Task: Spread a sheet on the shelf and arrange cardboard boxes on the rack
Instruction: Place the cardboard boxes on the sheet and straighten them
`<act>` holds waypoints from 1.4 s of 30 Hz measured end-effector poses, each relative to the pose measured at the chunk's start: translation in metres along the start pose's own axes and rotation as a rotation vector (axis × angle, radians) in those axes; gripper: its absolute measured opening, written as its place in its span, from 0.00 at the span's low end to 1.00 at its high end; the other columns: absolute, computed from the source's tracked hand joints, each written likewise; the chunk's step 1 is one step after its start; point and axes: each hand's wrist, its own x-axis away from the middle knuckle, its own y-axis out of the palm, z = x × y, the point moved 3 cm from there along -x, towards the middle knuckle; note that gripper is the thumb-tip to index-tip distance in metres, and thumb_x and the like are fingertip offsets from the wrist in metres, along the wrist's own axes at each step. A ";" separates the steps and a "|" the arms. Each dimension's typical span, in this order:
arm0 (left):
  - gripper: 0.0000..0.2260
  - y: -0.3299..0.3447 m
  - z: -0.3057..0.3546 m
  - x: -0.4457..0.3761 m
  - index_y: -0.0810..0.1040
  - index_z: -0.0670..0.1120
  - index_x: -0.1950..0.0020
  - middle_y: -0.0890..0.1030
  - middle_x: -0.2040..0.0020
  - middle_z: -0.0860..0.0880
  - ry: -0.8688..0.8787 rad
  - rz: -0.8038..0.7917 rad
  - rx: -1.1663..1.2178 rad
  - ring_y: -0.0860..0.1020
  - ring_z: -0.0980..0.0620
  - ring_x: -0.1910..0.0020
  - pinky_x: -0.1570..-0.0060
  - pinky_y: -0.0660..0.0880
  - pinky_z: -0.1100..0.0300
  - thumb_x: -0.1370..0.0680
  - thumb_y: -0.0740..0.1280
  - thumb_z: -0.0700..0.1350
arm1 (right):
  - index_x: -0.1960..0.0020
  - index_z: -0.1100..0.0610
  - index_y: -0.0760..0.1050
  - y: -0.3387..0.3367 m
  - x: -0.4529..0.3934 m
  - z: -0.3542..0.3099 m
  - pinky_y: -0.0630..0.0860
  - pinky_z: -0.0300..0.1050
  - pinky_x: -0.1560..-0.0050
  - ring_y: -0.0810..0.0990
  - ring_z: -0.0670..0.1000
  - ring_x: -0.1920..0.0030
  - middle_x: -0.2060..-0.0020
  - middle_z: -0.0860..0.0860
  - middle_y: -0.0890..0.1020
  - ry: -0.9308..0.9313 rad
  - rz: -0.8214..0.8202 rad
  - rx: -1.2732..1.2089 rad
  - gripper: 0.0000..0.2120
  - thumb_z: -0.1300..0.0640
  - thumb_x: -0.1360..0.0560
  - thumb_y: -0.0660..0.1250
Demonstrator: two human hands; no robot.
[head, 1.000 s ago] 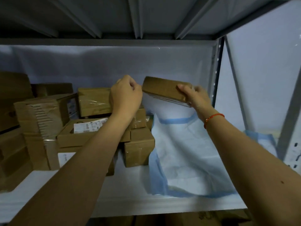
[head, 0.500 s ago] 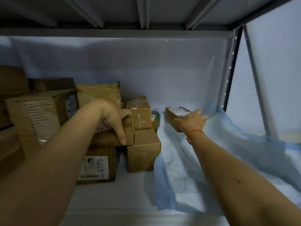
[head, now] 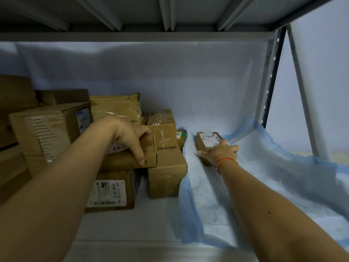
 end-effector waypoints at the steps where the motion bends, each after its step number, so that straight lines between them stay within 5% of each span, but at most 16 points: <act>1: 0.49 0.000 0.000 0.002 0.52 0.55 0.23 0.60 0.25 0.50 0.002 0.009 0.004 0.62 0.47 0.28 0.30 0.66 0.48 0.35 0.79 0.53 | 0.29 0.55 0.58 0.001 0.000 0.001 0.69 0.53 0.35 0.68 0.63 0.36 0.35 0.62 0.62 -0.011 -0.013 0.032 0.50 0.31 0.40 0.73; 9: 0.47 -0.014 0.022 0.035 0.55 0.54 0.26 0.67 0.33 0.50 0.125 0.198 0.064 0.69 0.48 0.35 0.36 0.72 0.47 0.37 0.80 0.51 | 0.27 0.56 0.61 -0.015 0.011 -0.001 0.68 0.58 0.36 0.64 0.62 0.32 0.33 0.60 0.63 -0.022 -0.030 0.106 0.44 0.28 0.32 0.60; 14: 0.48 -0.029 0.057 0.058 0.56 0.55 0.27 0.66 0.33 0.52 0.225 0.348 0.006 0.68 0.49 0.37 0.42 0.72 0.54 0.39 0.81 0.54 | 0.48 0.59 0.77 -0.046 0.032 -0.027 0.73 0.51 0.48 0.75 0.63 0.45 0.47 0.62 0.77 -0.278 0.183 -0.210 0.27 0.36 0.24 0.56; 16: 0.48 -0.029 0.069 0.062 0.56 0.55 0.27 0.66 0.32 0.52 0.251 0.376 -0.010 0.67 0.49 0.36 0.41 0.71 0.53 0.39 0.80 0.56 | 0.57 0.60 0.77 -0.061 0.051 -0.041 0.74 0.49 0.55 0.78 0.61 0.54 0.57 0.60 0.80 -0.388 0.079 -0.458 0.26 0.37 0.23 0.56; 19: 0.47 -0.024 0.085 0.063 0.56 0.55 0.27 0.65 0.32 0.51 0.270 0.429 -0.066 0.65 0.47 0.34 0.37 0.69 0.50 0.39 0.80 0.57 | 0.45 0.55 0.77 -0.078 0.083 -0.057 0.76 0.51 0.47 0.80 0.56 0.51 0.52 0.57 0.82 -0.471 -0.315 -0.743 0.23 0.37 0.22 0.55; 22: 0.48 -0.017 0.098 0.064 0.56 0.56 0.26 0.65 0.33 0.51 0.295 0.468 -0.060 0.63 0.46 0.33 0.36 0.69 0.49 0.39 0.80 0.57 | 0.50 0.46 0.75 -0.092 0.104 -0.058 0.75 0.52 0.43 0.80 0.54 0.49 0.52 0.53 0.82 -0.525 -0.489 -0.789 0.16 0.37 0.22 0.56; 25: 0.48 -0.013 0.109 0.067 0.56 0.56 0.27 0.65 0.33 0.51 0.317 0.489 -0.046 0.63 0.47 0.33 0.35 0.69 0.46 0.39 0.80 0.56 | 0.53 0.48 0.75 -0.104 0.108 -0.048 0.73 0.53 0.43 0.78 0.54 0.51 0.55 0.52 0.81 -0.532 -0.472 -0.823 0.14 0.39 0.25 0.60; 32: 0.47 -0.006 0.143 0.071 0.58 0.56 0.26 0.65 0.31 0.50 0.385 0.646 -0.105 0.64 0.47 0.32 0.35 0.69 0.45 0.39 0.80 0.56 | 0.54 0.50 0.72 -0.132 0.102 -0.014 0.64 0.39 0.67 0.68 0.47 0.66 0.62 0.49 0.74 -0.533 -0.416 -0.759 0.02 0.52 0.25 0.64; 38: 0.48 -0.004 0.165 0.063 0.51 0.59 0.23 0.52 0.22 0.52 0.345 0.675 -0.143 0.49 0.44 0.22 0.27 0.52 0.36 0.35 0.77 0.58 | 0.55 0.52 0.72 -0.145 0.089 0.008 0.64 0.38 0.72 0.70 0.48 0.70 0.63 0.52 0.76 -0.441 -0.369 -0.975 0.04 0.56 0.26 0.67; 42: 0.48 -0.015 0.155 0.050 0.52 0.55 0.22 0.51 0.21 0.50 0.211 0.630 -0.089 0.50 0.43 0.22 0.27 0.55 0.39 0.34 0.75 0.61 | 0.56 0.54 0.70 -0.149 0.069 0.019 0.63 0.35 0.78 0.70 0.45 0.76 0.67 0.52 0.74 -0.328 -0.282 -1.120 0.05 0.56 0.25 0.66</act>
